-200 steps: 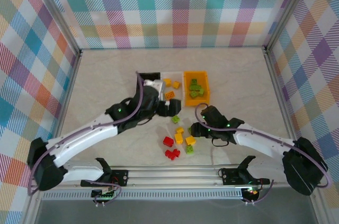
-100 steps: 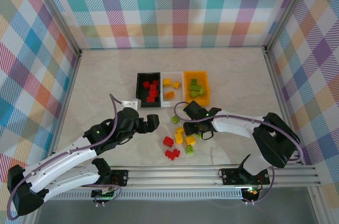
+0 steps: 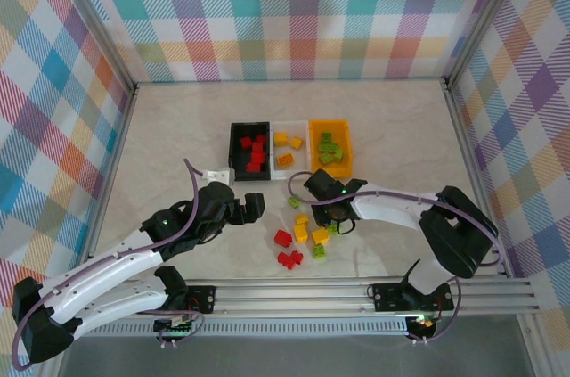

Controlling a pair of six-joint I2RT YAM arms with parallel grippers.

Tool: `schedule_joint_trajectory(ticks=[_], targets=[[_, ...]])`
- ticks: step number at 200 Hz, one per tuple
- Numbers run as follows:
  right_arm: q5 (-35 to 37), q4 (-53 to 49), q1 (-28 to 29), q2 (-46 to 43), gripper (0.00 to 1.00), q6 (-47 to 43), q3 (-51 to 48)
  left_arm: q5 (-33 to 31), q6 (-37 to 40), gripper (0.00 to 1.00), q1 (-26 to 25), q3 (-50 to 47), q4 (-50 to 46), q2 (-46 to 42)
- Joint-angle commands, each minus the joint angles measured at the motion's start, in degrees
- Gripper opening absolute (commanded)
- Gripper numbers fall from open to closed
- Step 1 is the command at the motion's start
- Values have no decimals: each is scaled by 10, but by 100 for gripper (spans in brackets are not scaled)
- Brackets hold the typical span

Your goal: Sort the legos into containers by color

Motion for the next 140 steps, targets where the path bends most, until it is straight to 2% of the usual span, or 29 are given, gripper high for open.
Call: schedule_joint_trajectory(ticks=[1,21,39,74,107,123,140], targets=[[41,4,-3,-76,29,0,17,-12,9,100,-2,10,-14,-12],[43,5,-38,-115,28,-4,40,-13,9,100,-1,4,-12,-18],[14,11,-87,-103,28,-7,78,-11,6,100,-1,-1,-7,-18],[-20,18,-160,9,29,0,180,4,7,100,-1,0,-8,3],[-25,-9,-188,113,30,10,281,18,8,100,-1,-2,1,28],[-31,-10,-192,140,39,13,311,24,13,100,-1,-1,9,43],[-42,-9,-194,156,61,8,337,32,24,100,-1,5,17,64]])
